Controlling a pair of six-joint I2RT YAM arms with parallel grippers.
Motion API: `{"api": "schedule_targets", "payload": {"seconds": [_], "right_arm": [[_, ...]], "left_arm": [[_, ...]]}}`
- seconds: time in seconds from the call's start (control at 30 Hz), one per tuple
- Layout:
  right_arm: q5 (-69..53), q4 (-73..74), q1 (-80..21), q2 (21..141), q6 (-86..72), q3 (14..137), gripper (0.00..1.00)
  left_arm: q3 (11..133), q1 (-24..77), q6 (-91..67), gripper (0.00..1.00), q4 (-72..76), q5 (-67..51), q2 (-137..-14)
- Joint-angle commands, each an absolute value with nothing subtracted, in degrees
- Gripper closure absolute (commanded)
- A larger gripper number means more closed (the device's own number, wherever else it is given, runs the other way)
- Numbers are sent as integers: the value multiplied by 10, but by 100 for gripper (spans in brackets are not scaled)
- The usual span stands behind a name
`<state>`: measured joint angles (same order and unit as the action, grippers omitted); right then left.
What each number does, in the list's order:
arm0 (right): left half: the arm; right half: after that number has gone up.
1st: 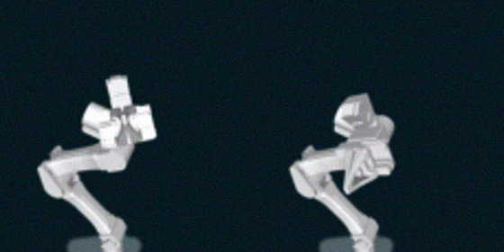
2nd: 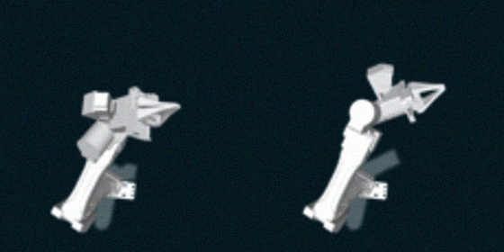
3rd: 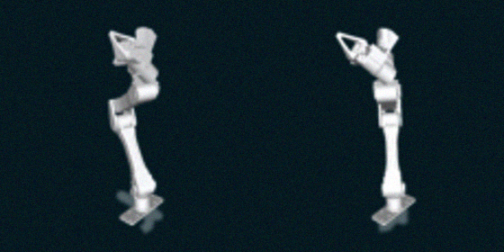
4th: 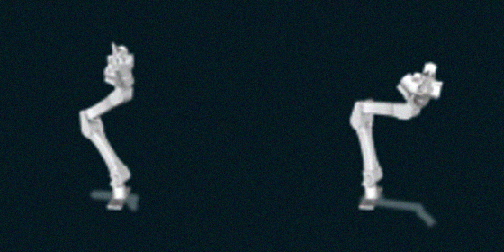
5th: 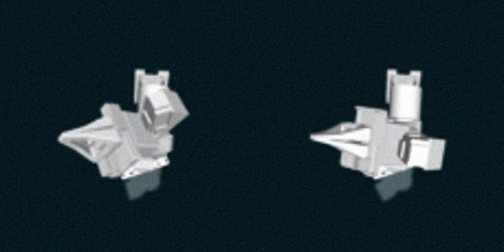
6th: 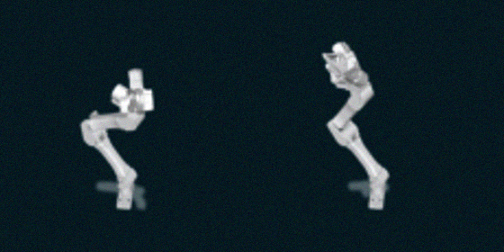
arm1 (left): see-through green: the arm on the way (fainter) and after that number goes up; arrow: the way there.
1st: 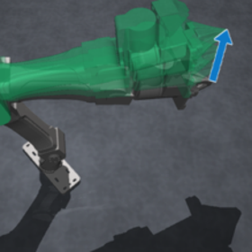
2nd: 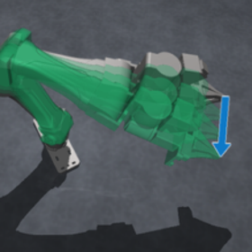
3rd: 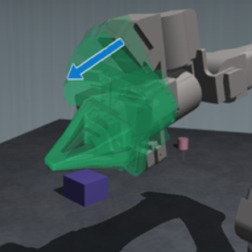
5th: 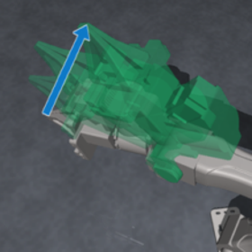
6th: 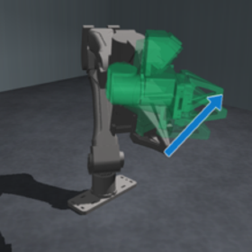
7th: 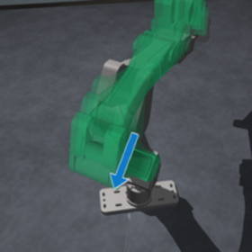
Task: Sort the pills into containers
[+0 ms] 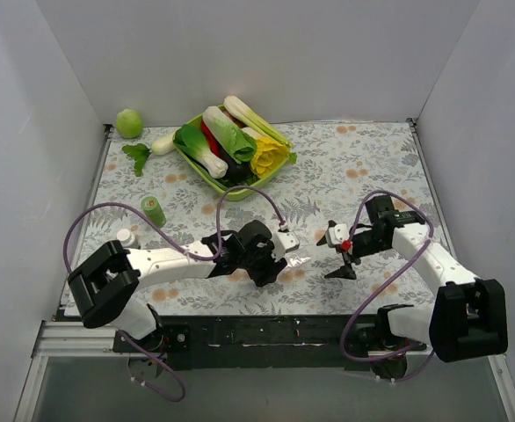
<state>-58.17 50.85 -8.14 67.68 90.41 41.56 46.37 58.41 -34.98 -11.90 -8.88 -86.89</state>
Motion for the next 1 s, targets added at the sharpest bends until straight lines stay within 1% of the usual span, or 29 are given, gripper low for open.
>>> {"api": "schedule_targets", "payload": {"seconds": [0.0,0.07,0.2,0.47,0.57,0.7,0.8,0.97], "right_arm": [[-562,471,-146,708,914,443,5],[-558,445,-171,722,887,450,5],[-558,440,-195,765,859,473,9],[-552,414,-215,770,802,476,15],[-552,422,-218,780,795,482,21],[-552,438,-221,799,789,499,32],[-543,444,-223,809,786,504,36],[-532,434,-224,814,772,505,37]], "left_arm": [[462,588,-313,97,-98,-156,-811],[461,590,-315,97,-98,-161,-804],[459,590,-319,98,-98,-163,-798],[459,591,-316,98,-99,-161,-793],[459,591,-316,98,-98,-156,-792],[457,591,-313,99,-98,-148,-790],[455,590,-311,99,-98,-144,-783],[454,591,-307,99,-98,-136,-775]]}}
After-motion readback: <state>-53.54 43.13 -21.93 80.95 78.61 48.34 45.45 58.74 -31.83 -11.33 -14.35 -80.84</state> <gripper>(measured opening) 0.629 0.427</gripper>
